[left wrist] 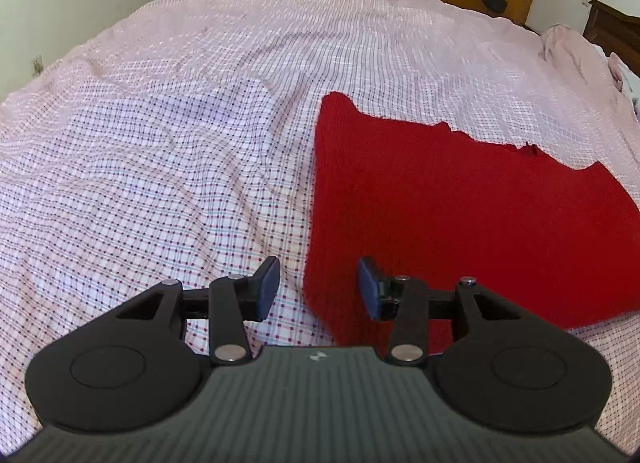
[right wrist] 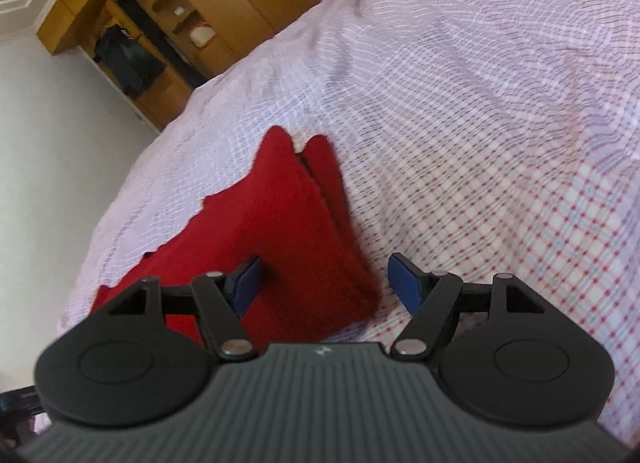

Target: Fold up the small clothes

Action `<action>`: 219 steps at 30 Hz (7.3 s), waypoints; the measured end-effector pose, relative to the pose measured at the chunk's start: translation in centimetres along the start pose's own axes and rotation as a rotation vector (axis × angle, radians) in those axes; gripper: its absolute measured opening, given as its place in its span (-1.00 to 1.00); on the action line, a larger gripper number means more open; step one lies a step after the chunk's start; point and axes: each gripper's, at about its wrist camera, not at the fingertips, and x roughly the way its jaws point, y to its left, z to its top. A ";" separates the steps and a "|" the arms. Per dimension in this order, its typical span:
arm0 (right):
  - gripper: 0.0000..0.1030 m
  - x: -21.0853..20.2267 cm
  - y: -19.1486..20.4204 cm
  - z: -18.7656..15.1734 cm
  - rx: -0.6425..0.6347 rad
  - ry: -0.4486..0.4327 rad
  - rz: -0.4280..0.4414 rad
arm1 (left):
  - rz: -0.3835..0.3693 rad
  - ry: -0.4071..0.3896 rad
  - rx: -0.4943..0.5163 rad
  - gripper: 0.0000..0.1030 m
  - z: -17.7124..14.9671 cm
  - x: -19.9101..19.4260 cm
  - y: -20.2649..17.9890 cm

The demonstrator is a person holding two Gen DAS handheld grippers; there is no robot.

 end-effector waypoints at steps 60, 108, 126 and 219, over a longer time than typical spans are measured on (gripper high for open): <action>-0.37 -0.5 16.8 3.4 -0.069 -0.132 0.320 | -0.030 0.008 -0.052 -0.05 2.9 -1.8 4.8; 0.05 3.2 33.6 -13.3 -0.679 0.036 0.280 | -0.062 -0.011 -0.100 -0.05 0.7 -3.8 13.0; 0.25 -0.5 20.7 -4.0 -0.274 0.041 0.160 | -0.222 -0.060 -0.025 -0.04 7.1 -4.4 1.7; 0.39 1.5 12.8 -1.2 -0.034 0.364 0.535 | -0.635 0.063 -0.204 0.32 -0.8 -2.0 -2.1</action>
